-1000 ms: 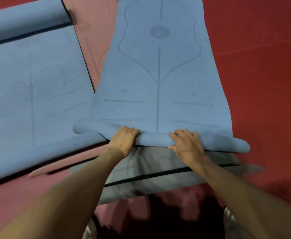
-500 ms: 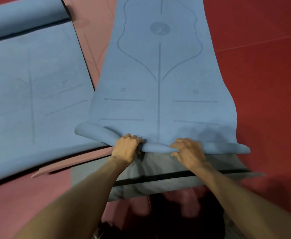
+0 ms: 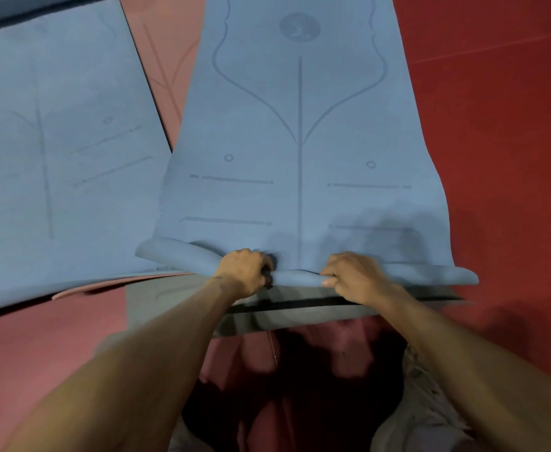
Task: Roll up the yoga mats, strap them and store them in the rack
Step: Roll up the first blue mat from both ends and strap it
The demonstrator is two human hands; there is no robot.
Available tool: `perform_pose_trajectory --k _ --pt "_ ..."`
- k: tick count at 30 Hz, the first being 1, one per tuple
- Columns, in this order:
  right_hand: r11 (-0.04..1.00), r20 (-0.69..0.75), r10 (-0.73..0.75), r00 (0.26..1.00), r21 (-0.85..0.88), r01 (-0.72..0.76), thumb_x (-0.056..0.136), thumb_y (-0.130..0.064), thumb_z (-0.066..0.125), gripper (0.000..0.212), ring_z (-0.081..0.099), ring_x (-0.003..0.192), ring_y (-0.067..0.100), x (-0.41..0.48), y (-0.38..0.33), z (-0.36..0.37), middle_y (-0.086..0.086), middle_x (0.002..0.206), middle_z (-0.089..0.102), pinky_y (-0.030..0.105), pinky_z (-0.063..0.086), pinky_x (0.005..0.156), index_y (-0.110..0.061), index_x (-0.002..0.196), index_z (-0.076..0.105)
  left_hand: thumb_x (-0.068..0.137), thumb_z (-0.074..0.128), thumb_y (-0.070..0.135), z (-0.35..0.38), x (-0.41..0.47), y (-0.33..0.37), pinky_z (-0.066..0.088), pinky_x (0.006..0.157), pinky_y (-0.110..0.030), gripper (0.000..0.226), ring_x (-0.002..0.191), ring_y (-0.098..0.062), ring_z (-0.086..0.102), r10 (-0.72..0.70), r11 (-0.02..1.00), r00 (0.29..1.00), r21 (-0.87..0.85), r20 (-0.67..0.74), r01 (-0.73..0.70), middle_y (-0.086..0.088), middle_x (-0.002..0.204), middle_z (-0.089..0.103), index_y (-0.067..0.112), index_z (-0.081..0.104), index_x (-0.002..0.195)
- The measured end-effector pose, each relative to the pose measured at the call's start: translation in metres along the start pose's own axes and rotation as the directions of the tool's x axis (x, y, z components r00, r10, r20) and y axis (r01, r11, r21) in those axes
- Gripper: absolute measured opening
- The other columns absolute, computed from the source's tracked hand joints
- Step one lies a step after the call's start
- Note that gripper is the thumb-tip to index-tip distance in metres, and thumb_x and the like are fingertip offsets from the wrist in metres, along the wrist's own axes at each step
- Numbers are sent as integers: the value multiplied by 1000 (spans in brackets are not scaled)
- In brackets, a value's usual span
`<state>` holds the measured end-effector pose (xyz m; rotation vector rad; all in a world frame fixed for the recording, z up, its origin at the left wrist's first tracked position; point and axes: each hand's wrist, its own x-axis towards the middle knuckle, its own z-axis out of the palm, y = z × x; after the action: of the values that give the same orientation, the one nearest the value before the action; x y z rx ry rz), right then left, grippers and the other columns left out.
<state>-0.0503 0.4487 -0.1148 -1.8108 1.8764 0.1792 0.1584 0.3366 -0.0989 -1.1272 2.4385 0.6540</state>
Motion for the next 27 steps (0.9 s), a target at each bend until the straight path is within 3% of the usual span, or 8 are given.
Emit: perform_pose_trajectory --k 3,9,12,16,22,24,25,27 --pt "1000 5 6 1000 -24 -5 93 -30 57 15 56 98 18 3 -5 -1 -6 100 61 27 34 72 -24 86 68 86 62 34 1 5 1 43 91 -30 23 109 -23 58 -20 1000 1000 5 23 19 -2 114 66 30 66 108" --pt "983 63 102 993 149 -111 91 -30 59 34 59 83 20 8 2 0 -1 80 62 29 36 64 -20 60 50 83 71 31 2 8 -10 42 80 -24 18 98 -18 60 -106 982 993 -154 49 112 4 99 69 26 70 100" --pt "971 45 120 992 202 -126 91 -29 61 6 59 88 14 9 2 -2 -12 84 62 26 37 71 -28 88 66 82 72 33 4 12 -14 43 80 -28 19 95 -21 59 -138 971 990 -193 40 143 2 97 67 23 61 93" --pt "972 -75 118 990 210 -100 91 -22 58 15 53 91 13 9 -1 3 -13 100 57 28 40 76 -30 104 57 83 70 29 1 17 -13 45 79 -30 14 93 -23 60 -132 973 991 -188 16 132 0 94 67 19 64 91" --pt "997 -220 77 973 31 -72 94 -21 58 19 45 107 16 17 -5 4 -11 109 58 26 28 80 -29 108 69 87 63 20 3 19 -5 47 79 -32 12 96 -26 60 -144 977 987 -171 -67 131 -6 102 68 17 69 96" --pt "996 -273 77 959 60 -63 86 -13 67 22 53 99 21 16 -10 6 -5 100 63 27 37 86 -23 105 70 86 62 18 3 19 -4 47 76 -31 14 95 -27 60 -148 978 985 -164 -90 132 -7 101 69 17 70 96" --pt "995 -316 69 946 87 -43 76 -6 76 26 58 87 22 14 -11 7 -4 88 64 27 45 79 -21 97 72 85 62 18 4 18 -3 46 75 -31 14 95 -27 60 -149 978 984 -160 -101 132 -7 100 69 17 71 96" --pt "997 -378 32 925 72 -5 51 3 87 37 58 62 22 11 -14 9 -5 65 59 22 45 58 -20 75 72 85 61 17 3 18 -1 46 74 -31 16 95 -28 61 -149 980 982 -146 -114 132 -7 100 69 17 71 97"
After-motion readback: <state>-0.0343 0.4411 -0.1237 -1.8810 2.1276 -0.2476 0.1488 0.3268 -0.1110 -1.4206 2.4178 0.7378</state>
